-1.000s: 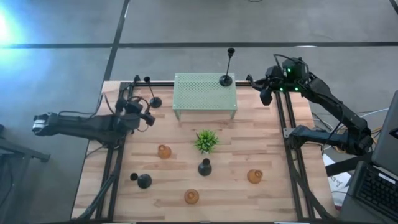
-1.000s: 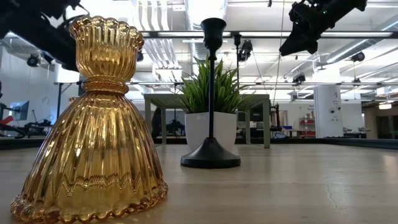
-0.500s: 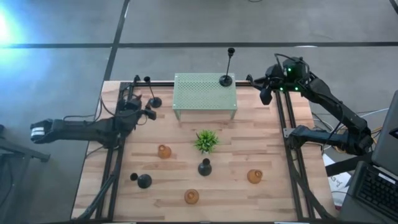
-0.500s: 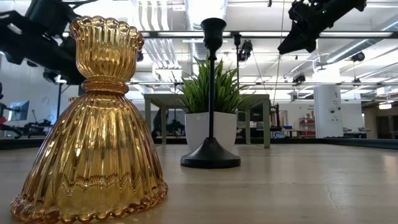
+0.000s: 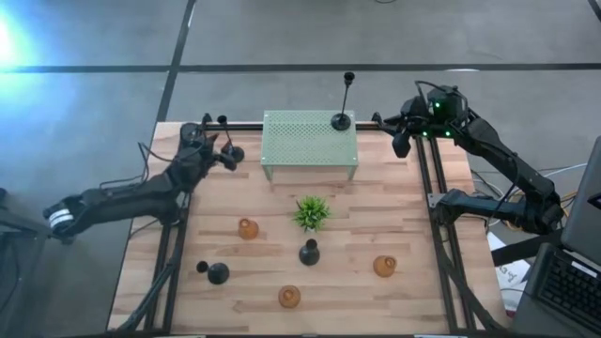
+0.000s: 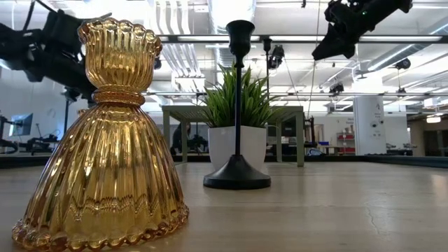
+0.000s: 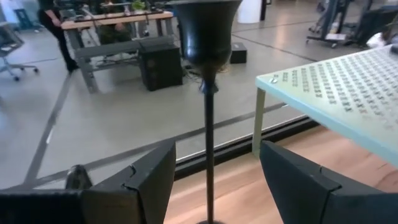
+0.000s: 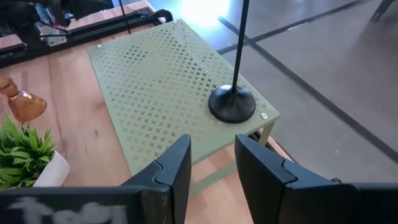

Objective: Pick & Place candle stick holders
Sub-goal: Put the black candle holder on the shelf

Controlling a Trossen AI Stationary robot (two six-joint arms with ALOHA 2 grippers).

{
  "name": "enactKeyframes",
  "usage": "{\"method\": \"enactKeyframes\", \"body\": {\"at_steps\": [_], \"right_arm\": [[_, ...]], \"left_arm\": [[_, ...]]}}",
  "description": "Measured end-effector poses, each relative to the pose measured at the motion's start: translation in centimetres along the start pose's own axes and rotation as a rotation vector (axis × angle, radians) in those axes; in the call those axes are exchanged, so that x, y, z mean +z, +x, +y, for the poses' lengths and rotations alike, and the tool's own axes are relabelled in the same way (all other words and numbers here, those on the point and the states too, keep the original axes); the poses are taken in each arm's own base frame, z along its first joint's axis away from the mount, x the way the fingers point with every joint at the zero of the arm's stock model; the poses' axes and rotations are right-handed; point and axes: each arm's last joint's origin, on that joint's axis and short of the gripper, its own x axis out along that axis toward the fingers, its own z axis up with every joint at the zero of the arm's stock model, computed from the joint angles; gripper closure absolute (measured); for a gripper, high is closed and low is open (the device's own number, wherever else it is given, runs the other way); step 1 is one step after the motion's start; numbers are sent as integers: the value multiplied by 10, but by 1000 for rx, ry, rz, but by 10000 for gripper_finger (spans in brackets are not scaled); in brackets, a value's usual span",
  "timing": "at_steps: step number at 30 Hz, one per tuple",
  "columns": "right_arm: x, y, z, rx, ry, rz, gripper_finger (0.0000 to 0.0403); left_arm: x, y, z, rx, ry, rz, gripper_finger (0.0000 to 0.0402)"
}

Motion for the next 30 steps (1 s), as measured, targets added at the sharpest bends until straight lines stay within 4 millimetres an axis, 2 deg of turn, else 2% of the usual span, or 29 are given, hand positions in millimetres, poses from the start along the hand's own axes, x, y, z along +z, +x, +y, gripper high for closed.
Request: {"method": "enactKeyframes", "body": {"at_steps": [12,16,21,28,30], "right_arm": [[2,0,0,-2,-6,-18,299],[2,0,0,-3,-6,-18,305],[2,0,0,-2,-6,-18,312],[2,0,0,-2,-5,-18,324],[2,0,0,-2,-2,-18,327]], "left_arm": [[-6,23,4,-19,22,1,163],[-7,29,3,-12,25,-19,177],[-5,34,2,0,29,-67,233],[2,35,0,-36,58,-94,364],[9,35,-2,-65,66,-122,385]]}}
